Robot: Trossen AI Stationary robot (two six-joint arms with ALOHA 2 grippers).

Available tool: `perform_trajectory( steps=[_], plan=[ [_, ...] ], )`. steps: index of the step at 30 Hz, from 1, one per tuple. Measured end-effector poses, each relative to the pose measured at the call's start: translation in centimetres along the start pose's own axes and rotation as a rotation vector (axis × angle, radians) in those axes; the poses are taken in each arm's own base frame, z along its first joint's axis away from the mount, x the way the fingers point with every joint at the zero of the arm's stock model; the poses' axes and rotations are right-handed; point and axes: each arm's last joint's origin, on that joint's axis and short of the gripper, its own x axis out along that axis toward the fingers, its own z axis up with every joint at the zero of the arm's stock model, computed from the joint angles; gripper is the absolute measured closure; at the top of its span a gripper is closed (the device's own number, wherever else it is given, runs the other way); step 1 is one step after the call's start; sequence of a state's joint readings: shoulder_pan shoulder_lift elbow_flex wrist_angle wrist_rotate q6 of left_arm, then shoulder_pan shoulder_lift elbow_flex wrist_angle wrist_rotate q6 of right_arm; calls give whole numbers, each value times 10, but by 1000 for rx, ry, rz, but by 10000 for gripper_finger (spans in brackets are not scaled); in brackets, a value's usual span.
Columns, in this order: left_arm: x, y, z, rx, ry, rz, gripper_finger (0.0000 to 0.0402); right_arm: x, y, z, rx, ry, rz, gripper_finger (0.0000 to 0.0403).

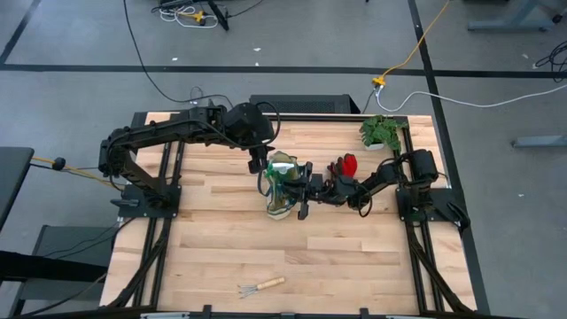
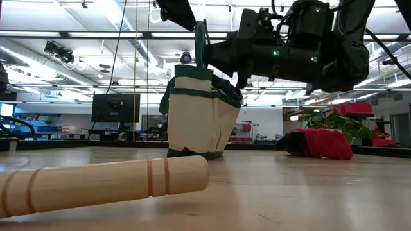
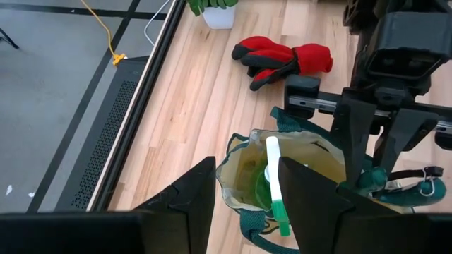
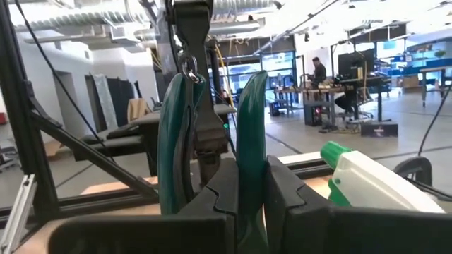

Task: Pick & Place Garden tools in Gardening bag
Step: Put the green shear scissors into the brown gardening bag

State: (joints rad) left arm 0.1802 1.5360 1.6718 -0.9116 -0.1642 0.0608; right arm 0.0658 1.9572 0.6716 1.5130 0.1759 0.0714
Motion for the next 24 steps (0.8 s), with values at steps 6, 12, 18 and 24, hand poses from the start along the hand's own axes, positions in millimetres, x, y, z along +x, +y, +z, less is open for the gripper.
perform_trajectory(
  steps=[6,12,18,24],
  plan=[
    [0,0,0,-5,0,0,239,-1,3,-1,2,12,8,381],
    [0,0,0,-6,0,0,239,-1,4,-4,5,32,9,381],
    [0,0,0,-6,1,0,239,-2,2,-16,25,44,8,381],
    [0,0,0,-7,1,0,239,-3,3,-15,24,30,19,381]
  ],
)
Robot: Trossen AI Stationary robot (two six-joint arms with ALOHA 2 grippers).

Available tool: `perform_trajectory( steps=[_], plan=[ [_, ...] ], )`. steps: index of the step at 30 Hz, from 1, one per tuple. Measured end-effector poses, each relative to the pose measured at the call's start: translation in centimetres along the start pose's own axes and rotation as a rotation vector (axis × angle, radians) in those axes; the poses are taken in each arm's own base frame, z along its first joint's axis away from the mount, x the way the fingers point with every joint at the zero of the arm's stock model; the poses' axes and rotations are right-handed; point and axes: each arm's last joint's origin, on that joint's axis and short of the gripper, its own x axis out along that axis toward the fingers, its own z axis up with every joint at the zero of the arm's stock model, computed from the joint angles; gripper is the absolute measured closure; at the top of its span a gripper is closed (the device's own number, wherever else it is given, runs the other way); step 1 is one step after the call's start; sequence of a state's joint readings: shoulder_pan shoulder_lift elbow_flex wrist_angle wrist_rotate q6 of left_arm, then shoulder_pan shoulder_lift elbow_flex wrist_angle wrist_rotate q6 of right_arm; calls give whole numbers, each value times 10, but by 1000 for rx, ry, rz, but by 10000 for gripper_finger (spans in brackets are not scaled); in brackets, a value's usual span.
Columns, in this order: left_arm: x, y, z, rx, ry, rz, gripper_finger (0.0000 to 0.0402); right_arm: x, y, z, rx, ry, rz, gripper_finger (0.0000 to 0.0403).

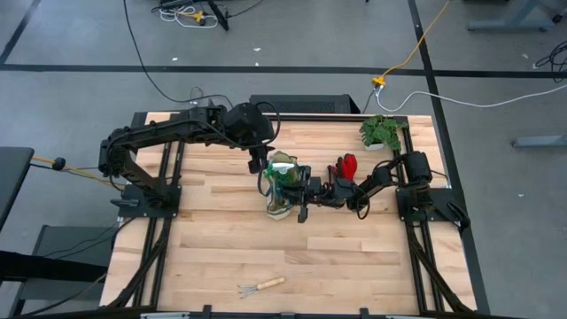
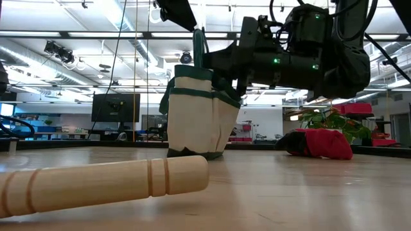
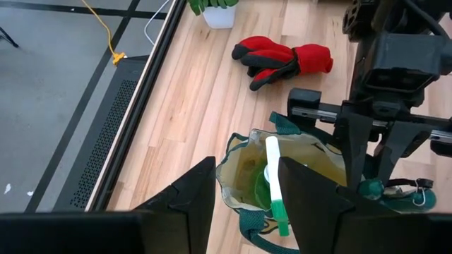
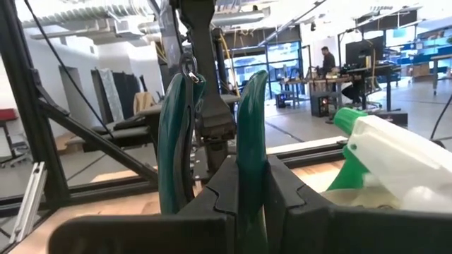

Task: Pick & Place Garden tools in Gardening bag
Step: Put the green shear scissors into the brown gardening bag

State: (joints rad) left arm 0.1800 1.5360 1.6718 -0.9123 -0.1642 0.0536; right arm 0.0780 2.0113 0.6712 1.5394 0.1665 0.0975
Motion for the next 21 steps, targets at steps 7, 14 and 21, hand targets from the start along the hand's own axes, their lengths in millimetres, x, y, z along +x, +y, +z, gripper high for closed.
perform_trajectory(
  steps=[7,14,21],
  plan=[
    [0,0,0,0,0,0,239,0,0,-1,-2,14,0,375],
    [0,0,0,0,0,0,239,0,0,-2,1,19,1,338],
    [0,0,0,0,0,0,239,0,1,-2,-7,26,27,333]
  ],
)
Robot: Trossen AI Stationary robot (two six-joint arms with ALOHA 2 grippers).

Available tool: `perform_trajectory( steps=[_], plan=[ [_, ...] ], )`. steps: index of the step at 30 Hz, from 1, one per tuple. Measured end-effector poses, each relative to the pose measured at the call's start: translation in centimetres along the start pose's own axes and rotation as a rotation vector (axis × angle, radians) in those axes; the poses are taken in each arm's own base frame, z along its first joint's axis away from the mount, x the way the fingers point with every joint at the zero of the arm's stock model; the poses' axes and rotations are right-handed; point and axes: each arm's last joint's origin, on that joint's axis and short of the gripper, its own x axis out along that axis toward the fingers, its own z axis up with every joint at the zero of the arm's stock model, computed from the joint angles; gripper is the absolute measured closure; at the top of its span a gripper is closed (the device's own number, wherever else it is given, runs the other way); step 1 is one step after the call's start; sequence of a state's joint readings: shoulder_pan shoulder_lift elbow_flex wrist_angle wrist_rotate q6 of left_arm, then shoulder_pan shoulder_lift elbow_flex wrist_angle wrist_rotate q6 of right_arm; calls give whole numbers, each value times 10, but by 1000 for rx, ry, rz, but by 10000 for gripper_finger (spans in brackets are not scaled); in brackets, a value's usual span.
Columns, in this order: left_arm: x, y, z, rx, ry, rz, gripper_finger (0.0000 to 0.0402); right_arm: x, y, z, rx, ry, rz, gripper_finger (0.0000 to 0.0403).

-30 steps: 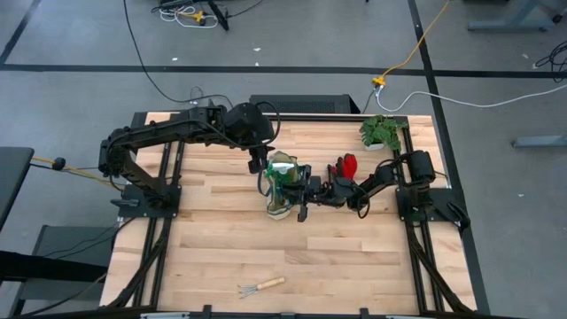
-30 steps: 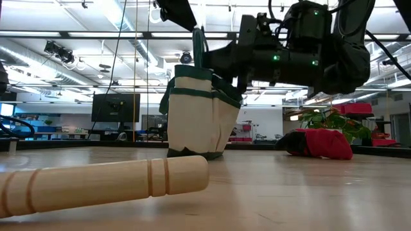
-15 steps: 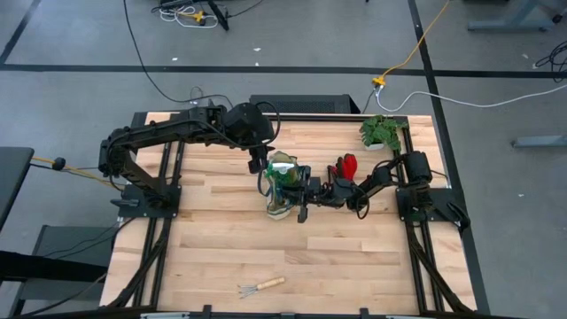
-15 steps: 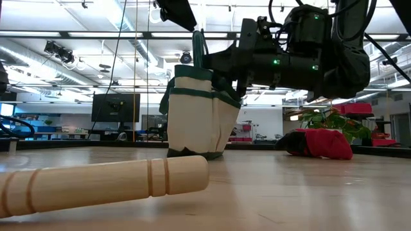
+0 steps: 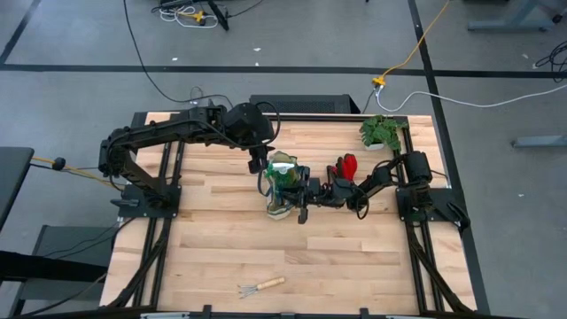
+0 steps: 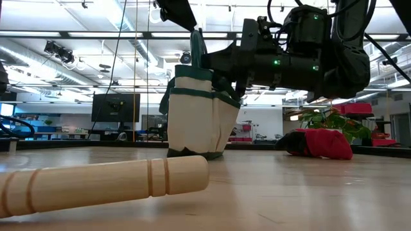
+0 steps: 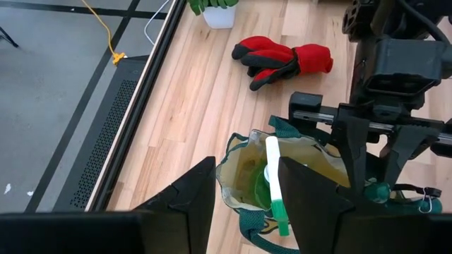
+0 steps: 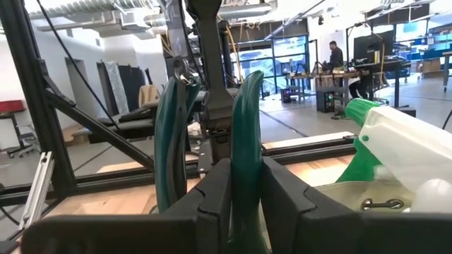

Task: Pick & Place Garden tools in Gardening bag
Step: Put the green shear scissors into the brown gardening bag, then put the brown hand rake into the brown gardening bag

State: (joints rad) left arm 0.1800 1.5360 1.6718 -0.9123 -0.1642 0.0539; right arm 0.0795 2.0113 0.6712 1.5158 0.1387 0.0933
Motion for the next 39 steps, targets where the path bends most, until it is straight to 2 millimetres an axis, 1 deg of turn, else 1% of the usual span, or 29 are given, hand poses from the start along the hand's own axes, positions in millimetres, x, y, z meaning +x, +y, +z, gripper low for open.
perform_trajectory(
  steps=[6,10,21,25,29,33,36,39],
  plan=[
    [0,0,0,0,0,0,239,0,1,0,-15,0,3,329],
    [0,0,0,0,0,0,239,0,1,0,-22,0,3,318],
    [0,0,0,0,1,0,239,0,1,2,-54,-6,0,247],
    [0,0,0,0,2,0,239,0,3,18,-86,-48,-16,232],
    [0,0,-1,1,8,-1,239,-5,3,37,-117,-62,-39,232],
    [0,0,-1,-4,10,-4,239,-8,6,48,-98,26,-25,241],
    [0,0,-1,-11,13,-5,239,-12,13,55,-96,105,-2,248],
    [0,-2,-3,-11,26,-37,239,-17,22,64,-110,140,25,251]
  ],
)
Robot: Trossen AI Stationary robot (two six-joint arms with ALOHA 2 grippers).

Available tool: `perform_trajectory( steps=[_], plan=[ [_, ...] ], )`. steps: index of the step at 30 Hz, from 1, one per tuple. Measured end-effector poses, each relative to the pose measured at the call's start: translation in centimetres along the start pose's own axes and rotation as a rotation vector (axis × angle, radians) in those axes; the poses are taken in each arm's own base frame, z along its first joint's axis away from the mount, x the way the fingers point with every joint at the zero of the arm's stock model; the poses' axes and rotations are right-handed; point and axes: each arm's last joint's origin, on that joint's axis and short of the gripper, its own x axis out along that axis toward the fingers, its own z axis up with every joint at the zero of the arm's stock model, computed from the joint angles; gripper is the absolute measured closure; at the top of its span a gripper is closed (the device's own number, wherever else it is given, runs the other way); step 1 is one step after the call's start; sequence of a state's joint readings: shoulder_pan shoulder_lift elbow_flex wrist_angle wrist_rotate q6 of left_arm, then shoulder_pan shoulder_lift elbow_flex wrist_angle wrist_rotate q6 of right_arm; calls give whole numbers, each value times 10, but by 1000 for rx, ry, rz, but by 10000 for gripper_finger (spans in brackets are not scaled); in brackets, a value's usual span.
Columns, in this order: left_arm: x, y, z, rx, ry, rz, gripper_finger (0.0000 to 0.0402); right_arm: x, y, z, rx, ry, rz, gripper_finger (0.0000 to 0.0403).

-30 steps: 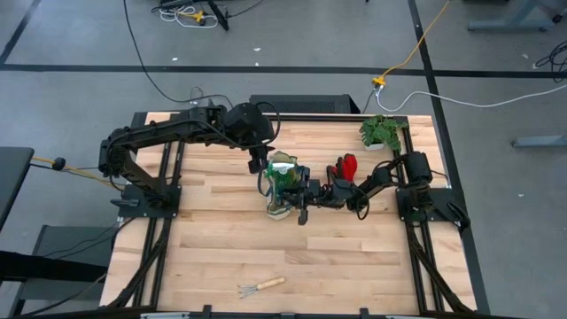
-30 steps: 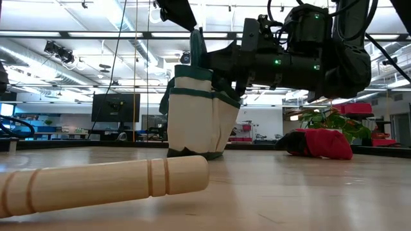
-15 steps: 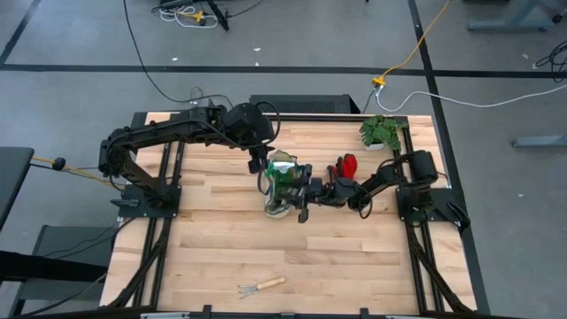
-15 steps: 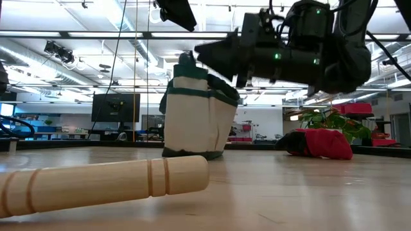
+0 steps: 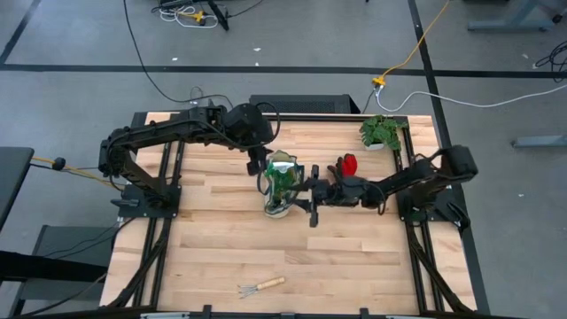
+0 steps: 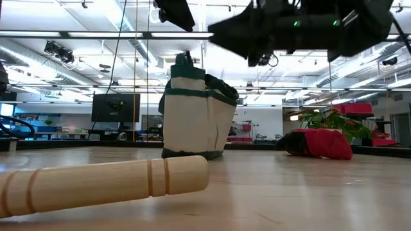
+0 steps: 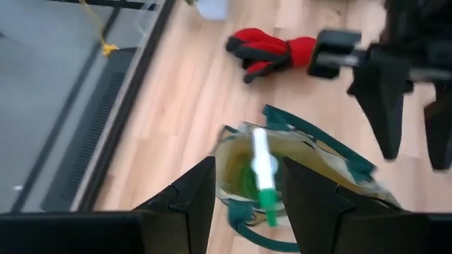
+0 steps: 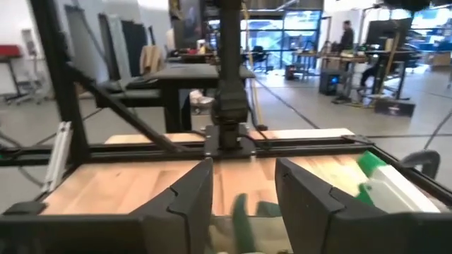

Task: Pick & Place Garden tools in Gardening bag
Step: Put the brown hand rake into the brown gardening bag

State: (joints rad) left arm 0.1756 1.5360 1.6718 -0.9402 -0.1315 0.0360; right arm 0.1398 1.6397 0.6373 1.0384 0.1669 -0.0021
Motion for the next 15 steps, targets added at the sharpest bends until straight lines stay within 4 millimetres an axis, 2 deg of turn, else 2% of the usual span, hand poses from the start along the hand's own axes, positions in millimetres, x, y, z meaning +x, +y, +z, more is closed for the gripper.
perform_trajectory(
  steps=[4,8,11,15],
  plan=[
    [-1,-9,-4,-17,46,-134,239,-8,8,13,-18,25,32,252],
    [-5,-26,-13,-65,140,-229,239,-16,12,19,-29,83,46,252],
    [-9,-44,-19,-106,213,-254,239,-19,12,19,-35,137,18,253],
    [-19,-79,-24,-88,238,-318,239,-22,11,18,-42,178,1,253]
  ],
)
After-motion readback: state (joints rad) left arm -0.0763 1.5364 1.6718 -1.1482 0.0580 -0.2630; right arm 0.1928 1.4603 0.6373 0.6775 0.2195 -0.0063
